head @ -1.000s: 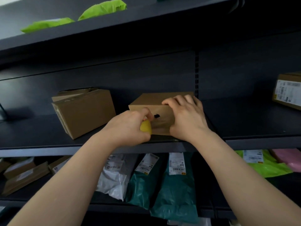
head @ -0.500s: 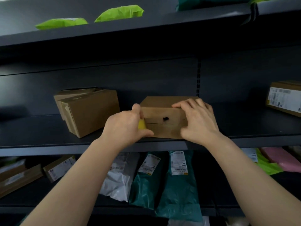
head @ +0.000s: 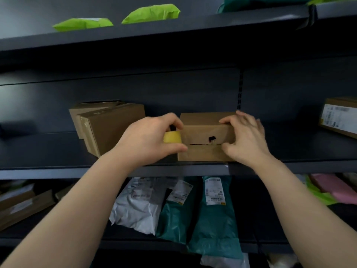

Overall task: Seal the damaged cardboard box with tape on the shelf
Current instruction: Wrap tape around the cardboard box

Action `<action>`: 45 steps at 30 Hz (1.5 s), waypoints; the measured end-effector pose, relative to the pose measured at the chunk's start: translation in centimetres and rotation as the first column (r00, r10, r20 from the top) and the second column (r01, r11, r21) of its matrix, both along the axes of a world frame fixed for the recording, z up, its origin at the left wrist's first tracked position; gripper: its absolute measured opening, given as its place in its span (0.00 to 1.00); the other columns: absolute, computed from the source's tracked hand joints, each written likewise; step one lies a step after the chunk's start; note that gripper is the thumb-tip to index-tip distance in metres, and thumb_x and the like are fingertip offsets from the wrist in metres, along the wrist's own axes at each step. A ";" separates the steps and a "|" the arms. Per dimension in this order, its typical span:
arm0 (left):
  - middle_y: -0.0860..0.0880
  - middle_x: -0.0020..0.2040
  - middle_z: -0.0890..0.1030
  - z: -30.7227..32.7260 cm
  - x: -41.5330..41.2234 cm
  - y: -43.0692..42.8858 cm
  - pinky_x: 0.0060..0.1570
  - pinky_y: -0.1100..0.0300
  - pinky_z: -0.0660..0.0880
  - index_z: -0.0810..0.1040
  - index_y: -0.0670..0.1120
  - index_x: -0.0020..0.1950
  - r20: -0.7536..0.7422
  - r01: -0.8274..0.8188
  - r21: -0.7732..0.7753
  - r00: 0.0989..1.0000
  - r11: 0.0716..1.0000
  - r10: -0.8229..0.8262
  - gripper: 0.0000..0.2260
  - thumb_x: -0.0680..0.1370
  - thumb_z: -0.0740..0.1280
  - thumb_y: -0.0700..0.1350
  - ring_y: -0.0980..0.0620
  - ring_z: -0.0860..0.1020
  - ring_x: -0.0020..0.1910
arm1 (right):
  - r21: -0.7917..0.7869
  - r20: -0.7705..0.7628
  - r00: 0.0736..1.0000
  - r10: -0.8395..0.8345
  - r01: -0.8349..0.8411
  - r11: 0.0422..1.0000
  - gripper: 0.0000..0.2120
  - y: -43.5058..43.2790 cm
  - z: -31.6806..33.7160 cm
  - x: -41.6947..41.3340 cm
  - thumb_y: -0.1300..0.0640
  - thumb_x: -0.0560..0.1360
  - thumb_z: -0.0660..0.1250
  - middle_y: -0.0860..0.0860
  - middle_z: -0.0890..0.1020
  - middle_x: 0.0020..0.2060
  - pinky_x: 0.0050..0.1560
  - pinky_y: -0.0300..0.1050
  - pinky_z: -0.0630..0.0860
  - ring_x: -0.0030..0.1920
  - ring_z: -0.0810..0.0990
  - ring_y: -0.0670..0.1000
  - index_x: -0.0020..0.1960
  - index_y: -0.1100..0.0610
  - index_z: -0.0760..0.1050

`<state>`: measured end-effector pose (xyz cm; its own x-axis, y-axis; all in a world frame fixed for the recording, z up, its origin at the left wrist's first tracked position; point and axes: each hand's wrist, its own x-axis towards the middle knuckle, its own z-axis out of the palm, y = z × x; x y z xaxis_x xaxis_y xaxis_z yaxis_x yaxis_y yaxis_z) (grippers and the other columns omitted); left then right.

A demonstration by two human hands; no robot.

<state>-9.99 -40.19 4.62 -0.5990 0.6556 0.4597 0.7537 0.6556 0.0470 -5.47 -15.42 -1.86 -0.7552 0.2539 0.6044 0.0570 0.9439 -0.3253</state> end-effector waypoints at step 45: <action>0.54 0.50 0.79 -0.1 1.9 -0.4 0.38 0.56 0.70 0.71 0.55 0.63 -0.157 -0.239 -0.123 0.963 0.963 0.219 0.24 0.73 0.68 0.66 0.50 0.77 0.46 | -0.735 -0.378 0.922 0.079 -0.351 0.580 0.06 -2.6 -3.5 6.7 0.60 0.73 0.73 0.49 0.86 0.35 0.48 0.40 0.79 0.39 0.85 0.47 0.45 0.49 0.82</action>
